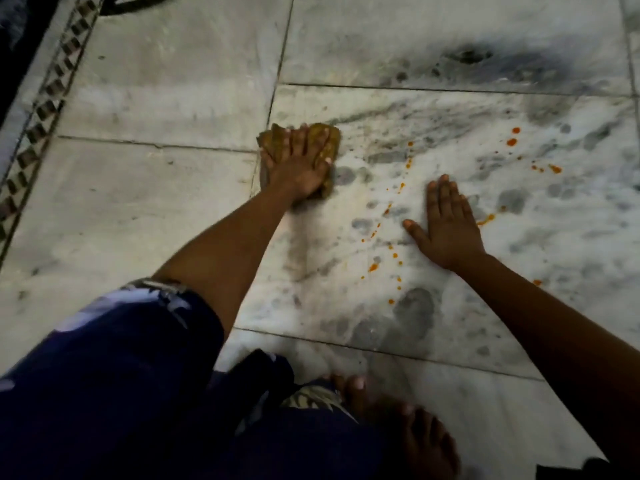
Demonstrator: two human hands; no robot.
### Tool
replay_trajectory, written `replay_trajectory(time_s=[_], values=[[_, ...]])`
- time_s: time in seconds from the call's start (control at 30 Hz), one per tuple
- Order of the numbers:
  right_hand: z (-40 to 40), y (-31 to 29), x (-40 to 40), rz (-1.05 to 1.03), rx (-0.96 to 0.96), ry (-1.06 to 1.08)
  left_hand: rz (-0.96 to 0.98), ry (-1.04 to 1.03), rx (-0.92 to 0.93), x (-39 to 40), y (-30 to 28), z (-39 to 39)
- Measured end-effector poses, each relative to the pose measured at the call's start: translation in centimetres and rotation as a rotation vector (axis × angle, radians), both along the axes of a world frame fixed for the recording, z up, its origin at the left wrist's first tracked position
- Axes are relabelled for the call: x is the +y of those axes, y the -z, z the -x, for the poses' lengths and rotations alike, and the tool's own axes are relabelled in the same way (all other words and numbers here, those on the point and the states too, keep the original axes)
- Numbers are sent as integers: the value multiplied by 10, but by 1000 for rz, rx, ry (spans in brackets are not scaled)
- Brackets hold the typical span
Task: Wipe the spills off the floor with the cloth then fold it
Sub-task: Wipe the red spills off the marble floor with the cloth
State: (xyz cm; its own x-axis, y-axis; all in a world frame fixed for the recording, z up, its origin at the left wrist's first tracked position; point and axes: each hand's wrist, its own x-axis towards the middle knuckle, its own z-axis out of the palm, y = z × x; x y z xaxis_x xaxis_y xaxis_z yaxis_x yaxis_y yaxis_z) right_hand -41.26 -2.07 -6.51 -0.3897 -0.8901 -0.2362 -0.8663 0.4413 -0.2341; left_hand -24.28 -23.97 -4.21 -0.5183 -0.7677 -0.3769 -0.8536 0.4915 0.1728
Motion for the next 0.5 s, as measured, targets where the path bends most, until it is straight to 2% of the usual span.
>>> replay_trajectory(time_s=[0.07, 0.2, 0.3, 0.4, 0.5], values=[[0, 0, 0, 9, -9, -4, 52, 91, 0, 23, 0, -14], [-1, 5, 1, 59, -1, -1, 184, 335, 133, 125, 10, -80], [0, 5, 2, 78, -10, -5, 238, 399, 144, 165, 16, -124], [0, 6, 2, 85, 4, -19, 232, 343, 154, 141, 19, -127], [-1, 6, 2, 88, 3, -9, 243, 184, 93, 84, 17, -96]])
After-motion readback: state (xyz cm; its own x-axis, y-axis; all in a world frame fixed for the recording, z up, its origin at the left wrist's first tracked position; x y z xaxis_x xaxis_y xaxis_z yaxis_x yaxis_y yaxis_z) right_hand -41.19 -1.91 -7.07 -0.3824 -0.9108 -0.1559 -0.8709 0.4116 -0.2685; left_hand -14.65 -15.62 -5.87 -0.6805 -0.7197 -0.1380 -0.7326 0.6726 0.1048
